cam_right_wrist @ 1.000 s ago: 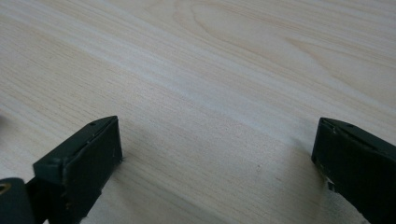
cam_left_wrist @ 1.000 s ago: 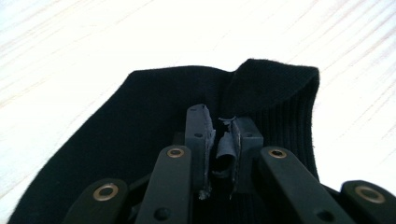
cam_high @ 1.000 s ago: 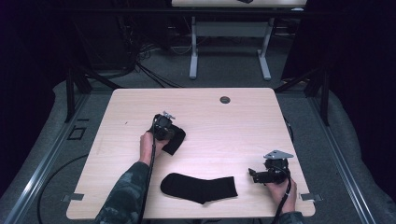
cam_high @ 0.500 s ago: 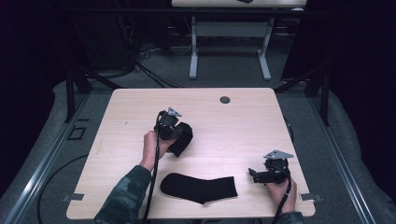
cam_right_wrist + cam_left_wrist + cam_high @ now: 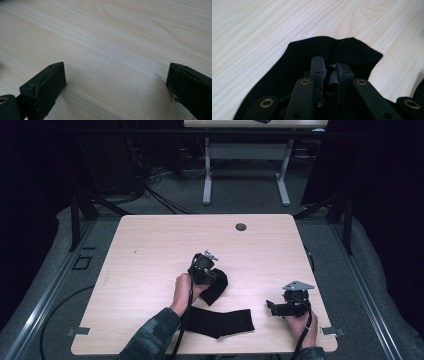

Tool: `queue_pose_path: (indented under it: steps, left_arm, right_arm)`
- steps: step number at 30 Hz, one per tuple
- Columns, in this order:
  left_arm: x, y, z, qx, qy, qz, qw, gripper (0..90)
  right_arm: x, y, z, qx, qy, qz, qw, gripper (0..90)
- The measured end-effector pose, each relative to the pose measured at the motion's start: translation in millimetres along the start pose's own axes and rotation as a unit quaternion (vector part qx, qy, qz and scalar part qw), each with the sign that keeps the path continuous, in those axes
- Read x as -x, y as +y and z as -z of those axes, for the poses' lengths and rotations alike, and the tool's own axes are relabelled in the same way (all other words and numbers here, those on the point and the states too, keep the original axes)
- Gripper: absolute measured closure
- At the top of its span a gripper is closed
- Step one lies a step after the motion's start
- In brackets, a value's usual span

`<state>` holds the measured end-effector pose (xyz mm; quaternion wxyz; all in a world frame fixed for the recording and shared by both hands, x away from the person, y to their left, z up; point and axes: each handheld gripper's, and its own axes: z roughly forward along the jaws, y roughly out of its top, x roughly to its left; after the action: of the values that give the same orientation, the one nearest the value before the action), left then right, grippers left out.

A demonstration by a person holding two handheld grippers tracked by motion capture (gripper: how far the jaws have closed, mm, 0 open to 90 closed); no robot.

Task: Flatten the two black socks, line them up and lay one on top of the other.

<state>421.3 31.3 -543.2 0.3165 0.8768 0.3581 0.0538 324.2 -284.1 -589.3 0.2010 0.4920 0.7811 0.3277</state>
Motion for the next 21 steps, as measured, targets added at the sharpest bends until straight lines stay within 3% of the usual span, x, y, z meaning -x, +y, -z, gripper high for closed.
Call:
queue_pose_path:
  steps: [3,4,5,8,12,13,15,17,21]
  left_arm:
    - [-0.7,-0.1,-3.4,-0.003,-0.011,0.003,0.9999,60.8]
    - [-1.7,-0.2,-2.3,-0.002,-0.018,0.001,0.9998,60.8]
    - [-3.6,-0.7,3.3,0.008,-0.020,0.001,0.9998,44.9]
    - [-10.3,-3.6,21.1,0.022,-0.010,-0.004,0.9997,35.1]
    - [-25.3,-12.8,43.5,0.025,0.007,-0.009,0.9996,29.9]
    - [-29.5,-15.9,47.3,0.022,0.015,-0.007,0.9996,29.3]
    - [-36.8,-22.1,52.2,0.019,0.011,-0.006,0.9997,29.2]
    - [-43.4,-28.7,55.5,0.013,0.015,-0.002,0.9998,29.3]
    - [-54.9,-39.4,53.7,-0.004,0.026,0.019,0.9995,30.8]
  right_arm:
    - [0.0,-0.1,0.1,0.000,0.000,0.000,1.0000,2.4]
    - [0.0,-0.1,0.1,0.000,0.000,0.000,1.0000,2.4]
    - [0.0,-0.1,0.1,0.000,0.000,0.000,1.0000,2.5]
    - [-0.3,-0.2,0.2,0.001,-0.001,0.000,1.0000,2.8]
    - [0.0,0.1,0.6,0.001,0.002,0.002,1.0000,4.0]
    - [1.0,0.5,1.0,0.000,0.008,0.003,1.0000,4.8]
    - [2.2,1.4,2.1,0.004,0.019,-0.007,0.9998,7.3]
    - [4.1,2.9,4.5,0.008,0.047,-0.028,0.9985,12.8]
    - [-12.9,18.5,12.0,0.011,0.072,-0.017,0.9972,14.6]
